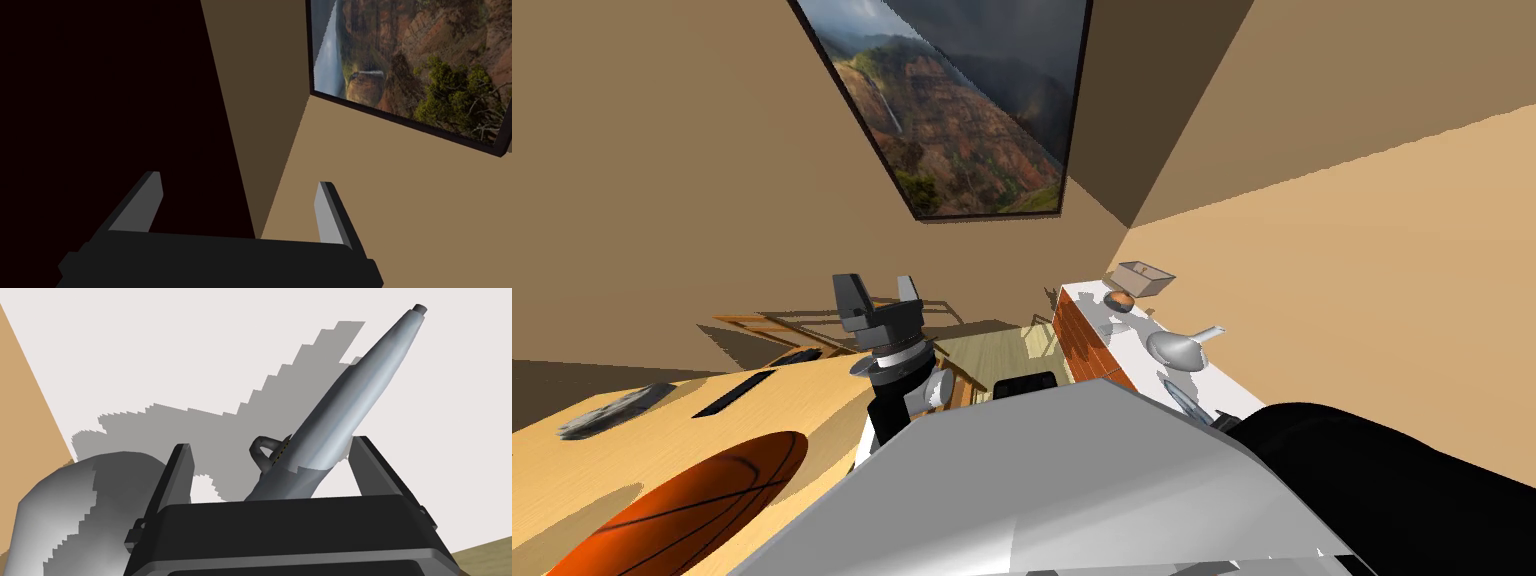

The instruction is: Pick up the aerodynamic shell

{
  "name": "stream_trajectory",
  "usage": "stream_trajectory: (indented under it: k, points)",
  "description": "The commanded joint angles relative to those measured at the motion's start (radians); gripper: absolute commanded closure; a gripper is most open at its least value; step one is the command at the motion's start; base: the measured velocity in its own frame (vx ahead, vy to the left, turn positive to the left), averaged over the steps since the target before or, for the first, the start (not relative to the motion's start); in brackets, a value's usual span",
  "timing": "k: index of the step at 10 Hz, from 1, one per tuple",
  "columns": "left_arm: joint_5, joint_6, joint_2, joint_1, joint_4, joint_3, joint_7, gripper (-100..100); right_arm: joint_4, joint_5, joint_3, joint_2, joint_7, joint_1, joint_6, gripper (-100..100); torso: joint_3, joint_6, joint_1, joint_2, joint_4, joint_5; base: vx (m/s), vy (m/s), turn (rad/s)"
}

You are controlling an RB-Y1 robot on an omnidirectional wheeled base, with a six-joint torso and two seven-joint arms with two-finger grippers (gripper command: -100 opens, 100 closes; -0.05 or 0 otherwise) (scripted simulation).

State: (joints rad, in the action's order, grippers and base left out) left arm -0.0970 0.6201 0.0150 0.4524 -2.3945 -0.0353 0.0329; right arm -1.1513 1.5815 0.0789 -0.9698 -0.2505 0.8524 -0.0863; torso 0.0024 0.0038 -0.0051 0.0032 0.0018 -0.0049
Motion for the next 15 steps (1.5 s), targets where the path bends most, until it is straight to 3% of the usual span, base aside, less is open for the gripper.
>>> stream_trajectory:
  k: [1, 2, 3, 4, 6, 9, 10, 11, 15]
  points:
    - [0.0, 0.0, 0.0, 0.0, 0.0, 0.0, 0.0, 0, 0.003, 0.035, -0.008, 0.006, -0.05, -0.001, -0.008, -100, 0.0, 0.0, 0.0, 0.0, 0.0, 0.0, -0.02, 0.023, -0.037]
    - [0.0, 0.0, 0.0, 0.0, 0.0, 0.0, 0.0, 0, 0.003, 0.035, -0.008, 0.006, -0.052, -0.001, -0.008, -100, -0.002, 0.0, -0.002, -0.003, -0.001, 0.0, 0.006, 0.0, -0.005]
    - [0.0, 0.0, 0.0, 0.0, 0.0, 0.0, 0.0, 0, 0.053, 0.079, 0.008, -0.017, -0.091, -0.051, -0.033, -100, -0.003, -0.001, -0.003, -0.005, -0.001, -0.001, -0.09, 0.064, 0.513]
    - [0.0, 0.0, 0.0, 0.0, 0.0, 0.0, 0.0, 0, 0.073, 0.043, 0.008, -0.017, -0.052, -0.059, -0.033, -100, -0.001, -0.001, 0.0, -0.002, -0.001, 0.0, -0.117, 0.09, -0.042]
    - [0.0, 0.0, 0.0, 0.0, 0.0, 0.0, 0.0, 0, 0.073, 0.108, 0.008, -0.017, -0.115, -0.059, -0.033, -100, 0.0, 0.0, 0.0, -0.001, 0.0, 0.0, -0.045, 0.03, -0.014]
    - [0.0, 0.0, 0.0, 0.0, 0.0, 0.0, 0.0, 0, 0.073, 0.119, 0.008, -0.017, -0.19, -0.059, -0.033, -100, -0.004, 0.0, -0.004, -0.006, -0.001, -0.001, 0.005, -0.008, 0.003]
    - [0.0, 0.0, 0.0, 0.0, 0.0, 0.0, 0.0, 0, 0.122, 0.169, 0.024, -0.039, -0.223, -0.109, -0.057, -100, -0.004, -0.001, -0.004, -0.006, -0.001, -0.001, -0.104, 0.069, 0.326]
    - [0.0, 0.0, 0.0, 0.0, 0.0, 0.0, 0.0, 0, 0.142, 0.203, 0.024, -0.039, -0.272, -0.118, -0.057, -100, -0.001, -0.002, 0.0, -0.002, -0.001, 0.0, -0.117, 0.089, 0.179]
    - [0.0, 0.0, 0.0, 0.0, 0.0, 0.0, 0.0, 0, 0.142, 0.203, 0.024, -0.039, -0.327, -0.118, -0.057, -100, -0.003, 0.0, -0.003, -0.005, -0.001, -0.001, -0.018, 0.018, -0.016]
